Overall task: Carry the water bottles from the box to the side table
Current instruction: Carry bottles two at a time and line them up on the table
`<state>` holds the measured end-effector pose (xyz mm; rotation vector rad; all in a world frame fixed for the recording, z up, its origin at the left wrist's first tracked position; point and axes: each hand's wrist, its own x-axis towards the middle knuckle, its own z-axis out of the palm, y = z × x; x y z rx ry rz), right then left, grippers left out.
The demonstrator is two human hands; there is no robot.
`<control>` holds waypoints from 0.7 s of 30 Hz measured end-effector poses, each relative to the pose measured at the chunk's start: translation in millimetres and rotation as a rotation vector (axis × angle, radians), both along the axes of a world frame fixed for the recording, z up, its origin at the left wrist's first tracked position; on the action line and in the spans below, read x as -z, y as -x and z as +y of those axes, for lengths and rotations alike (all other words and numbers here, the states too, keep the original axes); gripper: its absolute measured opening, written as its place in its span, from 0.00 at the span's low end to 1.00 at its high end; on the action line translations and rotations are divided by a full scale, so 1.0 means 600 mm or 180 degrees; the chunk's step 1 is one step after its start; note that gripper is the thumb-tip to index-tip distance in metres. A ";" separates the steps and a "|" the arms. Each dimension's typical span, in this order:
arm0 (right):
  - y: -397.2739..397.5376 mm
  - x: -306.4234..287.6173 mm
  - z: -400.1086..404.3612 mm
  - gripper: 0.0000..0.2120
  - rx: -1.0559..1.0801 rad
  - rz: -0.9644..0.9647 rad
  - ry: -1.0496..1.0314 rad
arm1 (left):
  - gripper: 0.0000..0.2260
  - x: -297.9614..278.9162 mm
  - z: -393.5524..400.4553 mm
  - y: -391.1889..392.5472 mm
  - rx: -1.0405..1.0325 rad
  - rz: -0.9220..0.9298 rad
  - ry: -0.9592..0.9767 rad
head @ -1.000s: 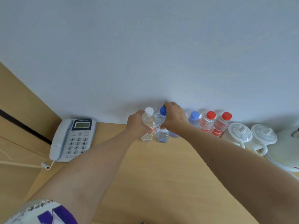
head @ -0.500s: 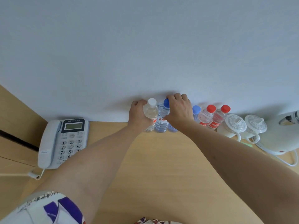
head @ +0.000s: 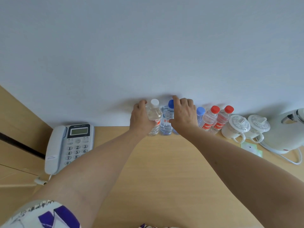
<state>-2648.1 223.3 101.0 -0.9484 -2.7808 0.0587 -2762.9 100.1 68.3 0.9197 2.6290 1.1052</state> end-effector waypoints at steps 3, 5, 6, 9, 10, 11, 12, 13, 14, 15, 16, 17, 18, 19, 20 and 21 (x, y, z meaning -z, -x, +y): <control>-0.003 -0.007 -0.011 0.37 0.0085 0.0017 0.0002 | 0.38 -0.018 -0.016 0.012 0.0076 0.0128 -0.0033; -0.006 -0.012 -0.018 0.37 0.0145 0.0027 0.0007 | 0.37 -0.032 -0.023 0.019 0.0144 0.0216 -0.0074; -0.008 -0.014 -0.021 0.37 0.0171 0.0028 0.0010 | 0.36 -0.038 -0.026 0.019 0.0186 0.0285 -0.0082; -0.021 -0.018 -0.034 0.33 0.0266 0.0040 -0.0007 | 0.31 -0.052 -0.037 0.012 0.0383 0.0543 -0.0087; -0.027 -0.018 -0.040 0.32 0.0304 0.0051 -0.0016 | 0.30 -0.054 -0.041 0.008 0.0454 0.0627 -0.0094; -0.034 -0.018 -0.044 0.30 0.0348 0.0063 -0.0024 | 0.29 -0.055 -0.044 0.004 0.0508 0.0712 -0.0085; -0.041 -0.018 -0.048 0.29 0.0393 0.0070 -0.0027 | 0.28 -0.054 -0.046 0.000 0.0532 0.0798 -0.0052; -0.050 -0.017 -0.052 0.29 0.0441 0.0083 -0.0021 | 0.28 -0.053 -0.047 -0.005 0.0539 0.0885 -0.0005; -0.061 -0.017 -0.056 0.28 0.0501 0.0106 -0.0001 | 0.28 -0.053 -0.045 -0.011 0.0554 0.0973 0.0039; -0.074 -0.017 -0.060 0.28 0.0565 0.0139 0.0022 | 0.27 -0.055 -0.042 -0.019 0.0586 0.1064 0.0064; -0.089 -0.018 -0.064 0.28 0.0625 0.0173 0.0034 | 0.27 -0.058 -0.038 -0.030 0.0631 0.1150 0.0066; -0.105 -0.020 -0.067 0.29 0.0683 0.0194 0.0034 | 0.26 -0.063 -0.031 -0.042 0.0689 0.1220 0.0050; -0.123 -0.023 -0.068 0.29 0.0744 0.0198 0.0028 | 0.26 -0.069 -0.023 -0.056 0.0766 0.1268 0.0023; -0.142 -0.026 -0.068 0.30 0.0813 0.0203 0.0017 | 0.26 -0.077 -0.014 -0.072 0.0866 0.1315 -0.0007; -0.162 -0.031 -0.067 0.30 0.0894 0.0227 -0.0004 | 0.26 -0.085 -0.004 -0.090 0.0990 0.1382 -0.0035; -0.182 -0.036 -0.063 0.31 0.0986 0.0258 -0.0024 | 0.26 -0.094 0.007 -0.108 0.1127 0.1463 -0.0050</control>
